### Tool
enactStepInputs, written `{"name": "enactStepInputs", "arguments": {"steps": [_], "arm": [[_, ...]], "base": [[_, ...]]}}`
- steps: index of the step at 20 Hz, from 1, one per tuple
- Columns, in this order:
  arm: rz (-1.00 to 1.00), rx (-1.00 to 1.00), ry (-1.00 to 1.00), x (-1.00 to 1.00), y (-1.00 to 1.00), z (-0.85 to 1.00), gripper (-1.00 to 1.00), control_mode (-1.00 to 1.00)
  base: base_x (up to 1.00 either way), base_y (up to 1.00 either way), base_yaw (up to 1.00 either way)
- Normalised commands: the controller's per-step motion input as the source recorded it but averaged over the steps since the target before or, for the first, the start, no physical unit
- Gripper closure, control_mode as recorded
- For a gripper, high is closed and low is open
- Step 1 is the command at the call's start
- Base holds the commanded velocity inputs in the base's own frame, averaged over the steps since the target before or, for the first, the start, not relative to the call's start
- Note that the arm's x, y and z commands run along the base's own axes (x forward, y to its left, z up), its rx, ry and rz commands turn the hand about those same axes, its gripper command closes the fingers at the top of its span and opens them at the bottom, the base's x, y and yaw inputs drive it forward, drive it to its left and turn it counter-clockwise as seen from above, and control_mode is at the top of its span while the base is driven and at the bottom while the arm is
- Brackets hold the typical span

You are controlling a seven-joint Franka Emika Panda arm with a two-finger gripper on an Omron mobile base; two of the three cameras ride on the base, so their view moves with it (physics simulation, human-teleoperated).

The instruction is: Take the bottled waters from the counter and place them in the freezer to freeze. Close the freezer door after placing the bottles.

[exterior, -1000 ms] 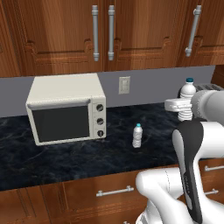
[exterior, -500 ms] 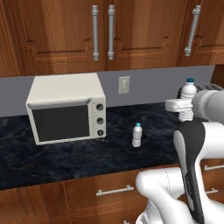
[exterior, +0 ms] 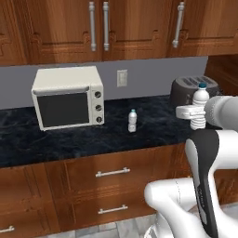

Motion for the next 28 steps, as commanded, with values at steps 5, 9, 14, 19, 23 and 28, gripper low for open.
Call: {"name": "enactStepInputs", "arguments": {"steps": [5, 9, 14, 19, 23, 28], "arm": [[0.0, 0.0, 0.0, 0.0, 0.0, 0.0, 1.0, 1.0], [0.0, 0.0, 0.0, 0.0, 0.0, 0.0, 1.0, 1.0], [0.0, 0.0, 0.0, 0.0, 0.0, 0.0, 1.0, 1.0], [0.0, 0.0, 0.0, 0.0, 0.0, 0.0, 1.0, 1.0], [0.0, 0.0, 0.0, 0.0, 0.0, 0.0, 1.0, 1.0], [0.0, 0.0, 0.0, 0.0, 0.0, 0.0, 1.0, 1.0]], "base": [[-0.69, -0.43, -0.15], [-0.25, -0.71, -0.21], [-0.12, -0.92, -0.31], [0.03, -0.88, -0.29], [0.02, -0.24, -0.05], [0.24, 0.17, 0.65]]}}
